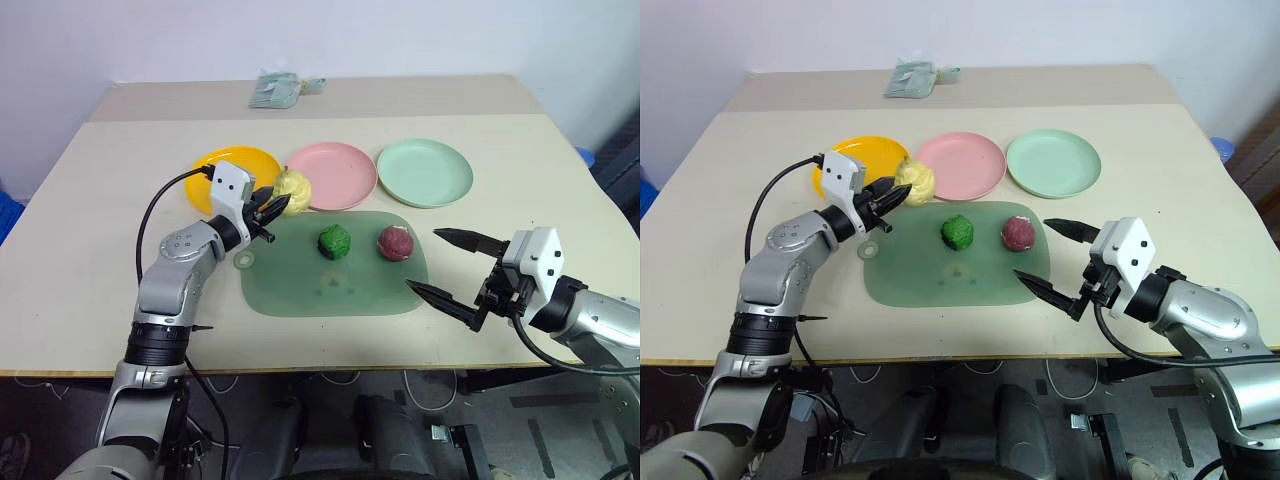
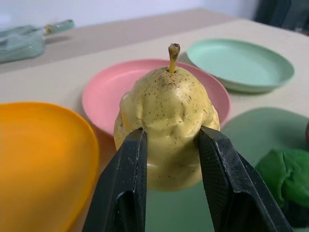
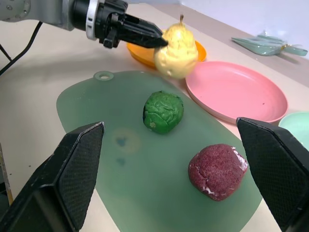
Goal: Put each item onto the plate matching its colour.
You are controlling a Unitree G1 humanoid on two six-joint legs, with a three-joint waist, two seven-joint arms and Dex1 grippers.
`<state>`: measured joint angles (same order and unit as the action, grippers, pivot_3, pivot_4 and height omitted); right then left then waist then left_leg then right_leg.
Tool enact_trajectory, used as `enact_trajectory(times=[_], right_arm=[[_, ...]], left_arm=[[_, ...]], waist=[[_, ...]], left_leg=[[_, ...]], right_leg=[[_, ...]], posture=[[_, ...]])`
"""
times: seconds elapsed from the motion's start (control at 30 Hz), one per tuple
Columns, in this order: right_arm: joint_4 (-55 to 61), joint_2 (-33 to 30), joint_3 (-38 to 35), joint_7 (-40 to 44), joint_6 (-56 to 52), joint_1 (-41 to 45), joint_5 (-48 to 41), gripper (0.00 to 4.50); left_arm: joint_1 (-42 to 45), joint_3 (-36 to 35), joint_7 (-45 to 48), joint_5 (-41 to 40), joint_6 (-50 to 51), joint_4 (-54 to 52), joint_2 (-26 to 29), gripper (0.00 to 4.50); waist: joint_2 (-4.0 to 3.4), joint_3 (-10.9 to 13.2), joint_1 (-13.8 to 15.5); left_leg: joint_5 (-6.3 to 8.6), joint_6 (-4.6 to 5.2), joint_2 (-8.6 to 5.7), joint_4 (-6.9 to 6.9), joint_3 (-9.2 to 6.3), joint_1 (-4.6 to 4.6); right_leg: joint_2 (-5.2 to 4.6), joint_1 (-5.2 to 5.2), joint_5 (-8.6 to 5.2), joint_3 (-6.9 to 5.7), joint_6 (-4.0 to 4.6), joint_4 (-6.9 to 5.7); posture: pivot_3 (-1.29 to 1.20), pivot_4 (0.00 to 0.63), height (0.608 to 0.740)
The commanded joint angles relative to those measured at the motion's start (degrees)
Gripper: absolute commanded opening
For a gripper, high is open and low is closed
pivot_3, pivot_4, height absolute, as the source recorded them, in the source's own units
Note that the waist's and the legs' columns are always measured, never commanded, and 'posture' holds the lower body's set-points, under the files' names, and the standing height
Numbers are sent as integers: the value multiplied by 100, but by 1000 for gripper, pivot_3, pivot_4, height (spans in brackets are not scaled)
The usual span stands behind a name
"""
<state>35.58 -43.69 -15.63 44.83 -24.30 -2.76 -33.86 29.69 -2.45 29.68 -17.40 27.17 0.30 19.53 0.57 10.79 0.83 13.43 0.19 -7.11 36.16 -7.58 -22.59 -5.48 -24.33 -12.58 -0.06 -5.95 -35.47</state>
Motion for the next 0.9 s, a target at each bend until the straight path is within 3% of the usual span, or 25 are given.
enact_trajectory(times=[0.03,0.4,0.5,0.63,0.67,0.9], right_arm=[[80,11,-22,-24,61,122,-23,4500],[-38,-17,94,-10,-4,409,-19,4500],[-86,-14,75,36,39,393,-8,4500],[-117,-2,63,75,80,364,13,4500],[-125,3,66,87,93,351,18,4500],[-198,19,117,158,138,366,50,4500]], left_arm=[[88,-390,-493,8,-50,-70,-65,1351],[659,-923,-2203,504,-174,974,-331,1351],[732,-941,-2289,478,-219,1051,-413,2269],[671,-894,-2427,565,-152,878,-392,4293],[629,-903,-2439,547,-96,776,-389,4460],[205,-622,-2549,939,374,-152,-104,4460]], waist=[[0,0,5],[4,-1,72],[4,-1,140],[4,-2,145],[4,-2,145],[4,-2,138]], left_leg=[[0,0,0,1,0,0],[0,0,-3,8,0,0],[0,0,-4,9,3,0],[0,0,-4,9,4,0],[-1,0,-4,9,4,0],[0,-1,-3,7,5,0]], right_leg=[[0,0,0,0,0,0],[1,2,6,-4,-9,-1],[1,2,8,-2,-11,-1],[1,2,8,-2,-11,-1],[1,2,8,-2,-11,-1],[2,2,8,0,-11,-2]], posture=[[0,150,740],[0,150,740],[0,150,740],[0,150,740],[0,150,740],[0,150,740]])
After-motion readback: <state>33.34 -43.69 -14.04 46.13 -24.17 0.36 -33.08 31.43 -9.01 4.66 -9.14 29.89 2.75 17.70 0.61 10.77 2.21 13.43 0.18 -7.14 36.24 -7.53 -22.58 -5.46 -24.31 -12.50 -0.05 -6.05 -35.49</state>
